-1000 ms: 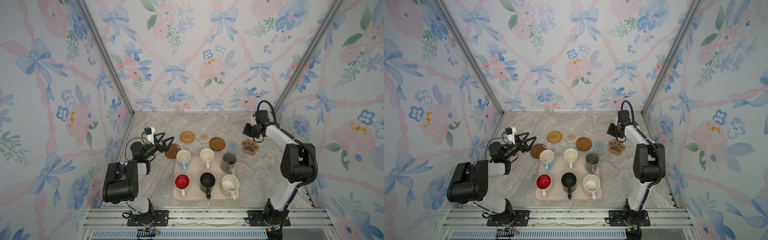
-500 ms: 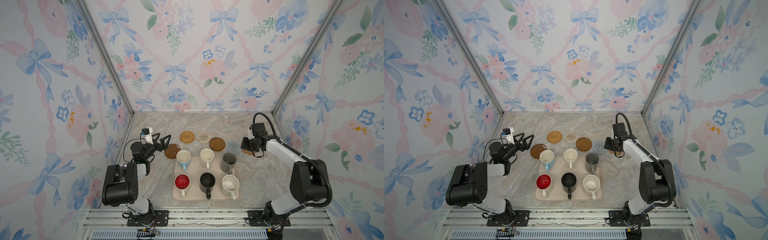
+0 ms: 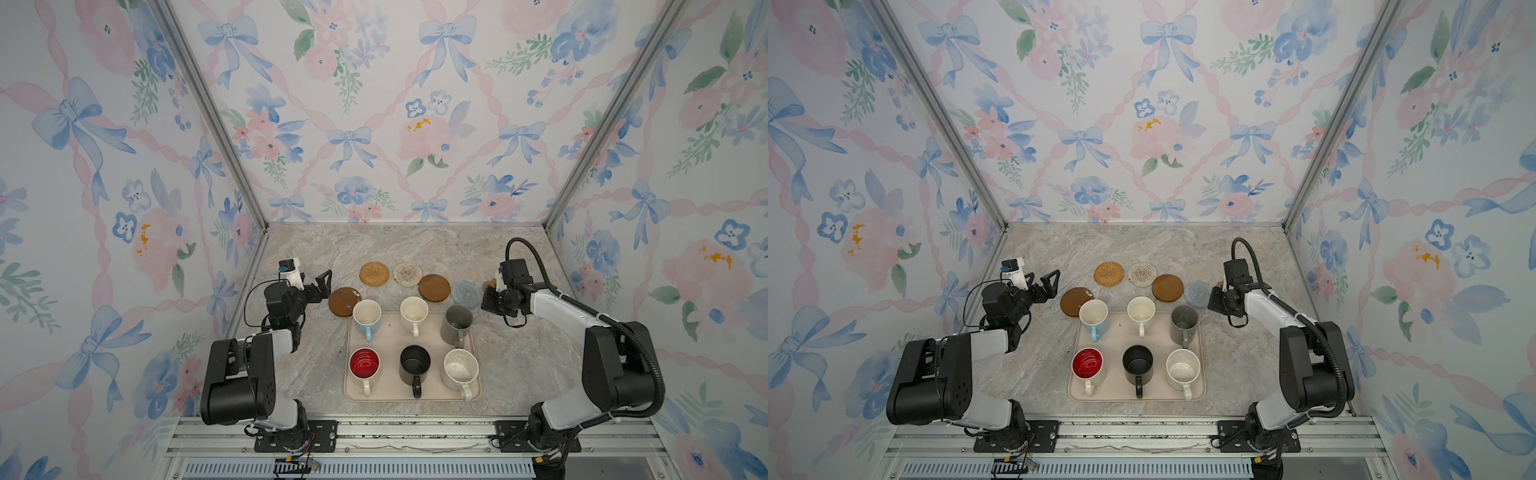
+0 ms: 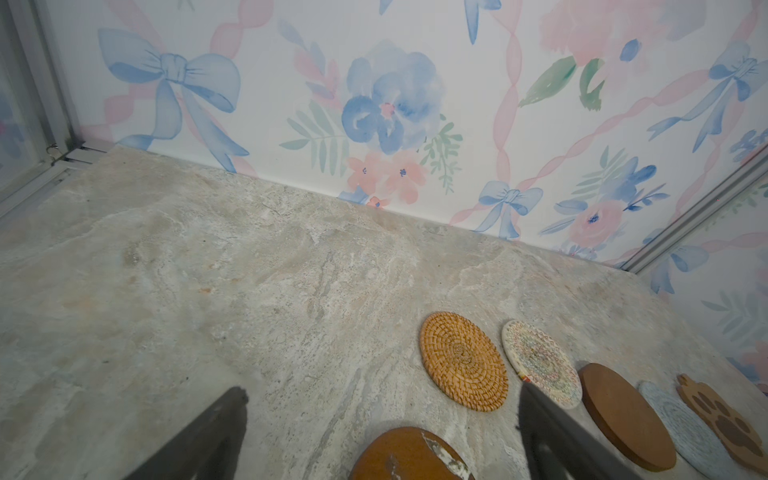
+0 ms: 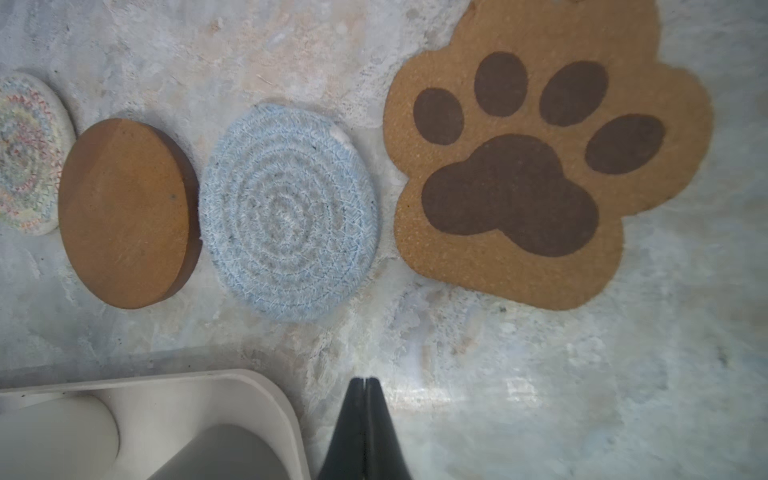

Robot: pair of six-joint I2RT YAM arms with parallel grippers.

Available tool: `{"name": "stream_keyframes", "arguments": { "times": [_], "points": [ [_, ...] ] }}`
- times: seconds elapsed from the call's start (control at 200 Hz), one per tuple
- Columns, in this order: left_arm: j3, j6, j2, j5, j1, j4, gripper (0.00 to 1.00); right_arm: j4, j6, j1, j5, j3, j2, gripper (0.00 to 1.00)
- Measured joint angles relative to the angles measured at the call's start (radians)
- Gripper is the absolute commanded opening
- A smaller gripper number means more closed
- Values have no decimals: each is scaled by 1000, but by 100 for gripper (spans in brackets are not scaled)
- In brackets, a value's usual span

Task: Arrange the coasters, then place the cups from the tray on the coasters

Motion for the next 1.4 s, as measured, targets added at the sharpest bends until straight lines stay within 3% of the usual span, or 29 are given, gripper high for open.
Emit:
{"name": "stream_keyframes", "arguments": {
  "times": [1.03, 1.215, 1.4],
  "points": [
    [0, 16, 0, -66, -10, -21, 98, 94, 50, 19, -51, 117, 247, 0],
    [0, 17, 0, -67, -10, -21, 98, 69, 50, 19, -19, 114, 220, 0],
    [0, 17, 0, -67, -10, -21, 98, -10, 39, 0, 85, 95, 12, 0]
  ]
}}
